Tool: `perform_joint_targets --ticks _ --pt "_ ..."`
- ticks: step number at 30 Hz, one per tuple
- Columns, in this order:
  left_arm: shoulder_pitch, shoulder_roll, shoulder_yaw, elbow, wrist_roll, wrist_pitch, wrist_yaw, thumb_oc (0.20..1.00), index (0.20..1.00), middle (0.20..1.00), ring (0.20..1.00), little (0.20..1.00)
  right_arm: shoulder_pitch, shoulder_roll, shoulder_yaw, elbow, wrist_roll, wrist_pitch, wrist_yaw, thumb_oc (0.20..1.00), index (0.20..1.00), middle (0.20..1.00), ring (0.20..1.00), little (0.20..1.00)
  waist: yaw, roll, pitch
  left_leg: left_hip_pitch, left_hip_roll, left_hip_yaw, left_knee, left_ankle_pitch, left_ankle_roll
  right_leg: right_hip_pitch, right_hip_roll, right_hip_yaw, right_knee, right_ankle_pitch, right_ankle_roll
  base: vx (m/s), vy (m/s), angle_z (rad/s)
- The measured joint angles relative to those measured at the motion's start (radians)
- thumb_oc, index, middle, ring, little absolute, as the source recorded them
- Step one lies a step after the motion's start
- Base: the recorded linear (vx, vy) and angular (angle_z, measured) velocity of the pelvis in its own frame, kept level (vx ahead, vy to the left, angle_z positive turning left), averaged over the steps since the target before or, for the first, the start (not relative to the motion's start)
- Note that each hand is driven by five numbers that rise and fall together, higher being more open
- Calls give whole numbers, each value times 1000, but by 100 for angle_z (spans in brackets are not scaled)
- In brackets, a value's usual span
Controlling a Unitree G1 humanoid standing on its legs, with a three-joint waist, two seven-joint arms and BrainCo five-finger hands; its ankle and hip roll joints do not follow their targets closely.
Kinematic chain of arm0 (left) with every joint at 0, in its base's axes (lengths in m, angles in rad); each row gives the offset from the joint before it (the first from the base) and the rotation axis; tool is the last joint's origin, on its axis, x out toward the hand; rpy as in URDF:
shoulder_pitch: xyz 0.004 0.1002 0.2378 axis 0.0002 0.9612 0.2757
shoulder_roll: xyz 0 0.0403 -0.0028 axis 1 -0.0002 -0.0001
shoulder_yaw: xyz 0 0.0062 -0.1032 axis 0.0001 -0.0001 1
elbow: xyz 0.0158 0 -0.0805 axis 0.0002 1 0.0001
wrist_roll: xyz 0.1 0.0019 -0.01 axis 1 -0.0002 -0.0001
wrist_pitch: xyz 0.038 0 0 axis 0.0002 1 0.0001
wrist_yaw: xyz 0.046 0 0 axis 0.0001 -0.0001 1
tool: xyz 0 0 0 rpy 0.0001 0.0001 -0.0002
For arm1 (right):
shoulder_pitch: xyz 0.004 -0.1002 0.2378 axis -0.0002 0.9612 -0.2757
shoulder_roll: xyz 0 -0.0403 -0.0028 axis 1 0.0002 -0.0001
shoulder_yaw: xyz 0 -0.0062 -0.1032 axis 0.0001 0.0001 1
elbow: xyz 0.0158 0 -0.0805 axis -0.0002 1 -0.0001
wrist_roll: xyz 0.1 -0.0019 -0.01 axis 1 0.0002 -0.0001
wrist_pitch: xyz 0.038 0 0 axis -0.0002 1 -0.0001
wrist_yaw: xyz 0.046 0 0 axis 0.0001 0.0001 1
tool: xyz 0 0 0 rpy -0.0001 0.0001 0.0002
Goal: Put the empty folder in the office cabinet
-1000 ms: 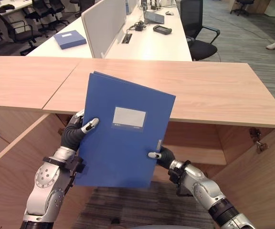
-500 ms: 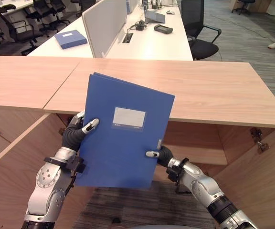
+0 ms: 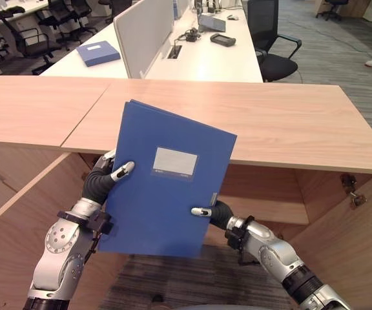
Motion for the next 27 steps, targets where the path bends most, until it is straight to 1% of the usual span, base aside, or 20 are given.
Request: perform_joint_targets --ticks 4,16,17,18,19,20,21,22,27 --pt "0 0 1 0 0 0 0 200 200 200 200 200 0 -1 0 0 2 1 17 200 200 200 200 200 0 0 0 0 0 0 0 0 0 0 0 0 0 0 0 0 0 0" --pt "0 -9 -13 0 -9 0 -8 200 200 200 200 200 0 -13 -2 -1 2 6 17 200 200 200 200 200 3 -1 0 0 0 -1 0 0 0 1 0 0 0 0 0 0 0 0" --pt "0 -10 -13 0 -9 0 -8 278 278 278 278 278 0 -13 -3 -1 1 6 17 200 200 200 200 200 3 -1 0 0 0 -1 0 0 0 1 0 0 0 0 0 0 0 0" --pt "1 -13 -13 0 -9 -1 -8 470 470 470 470 470 0 -14 -7 -2 0 5 17 200 200 200 200 200 3 -1 0 0 0 -1 0 0 0 0 0 0 0 0 0 0 0 0" --pt "2 -16 -12 0 -9 -1 -7 533 533 533 533 533 0 -14 -12 -3 0 5 16 200 200 200 200 200 3 -1 0 0 0 0 0 0 0 0 0 0 0 0 0 0 0 0" --pt "4 -20 -14 1 -9 -1 -5 768 768 768 768 768 0 -14 -20 -3 -9 2 16 200 200 200 200 200 3 -1 0 0 0 0 0 0 0 0 0 0 0 0 0 0 0 0" --pt "4 -25 -15 1 -9 -1 -2 824 824 824 824 824 0 -14 -23 -4 -14 0 15 200 200 200 200 200 3 -1 0 0 0 0 0 0 0 0 0 0 0 0 0 0 0 0" --pt "4 -34 -14 3 -9 -1 0 1000 1000 1000 1000 1000 0 -13 -27 -6 -21 -2 15 200 200 200 200 200 3 0 0 0 0 0 0 0 0 0 0 0 0 0 0 0 0 0" --pt "5 -82 -14 47 -9 -5 18 1000 1000 1000 1000 1000 -1 -20 -35 -16 -57 -4 -7 200 200 200 200 200 3 0 0 0 0 -1 0 0 0 0 0 0 0 0 0 0 0 0"
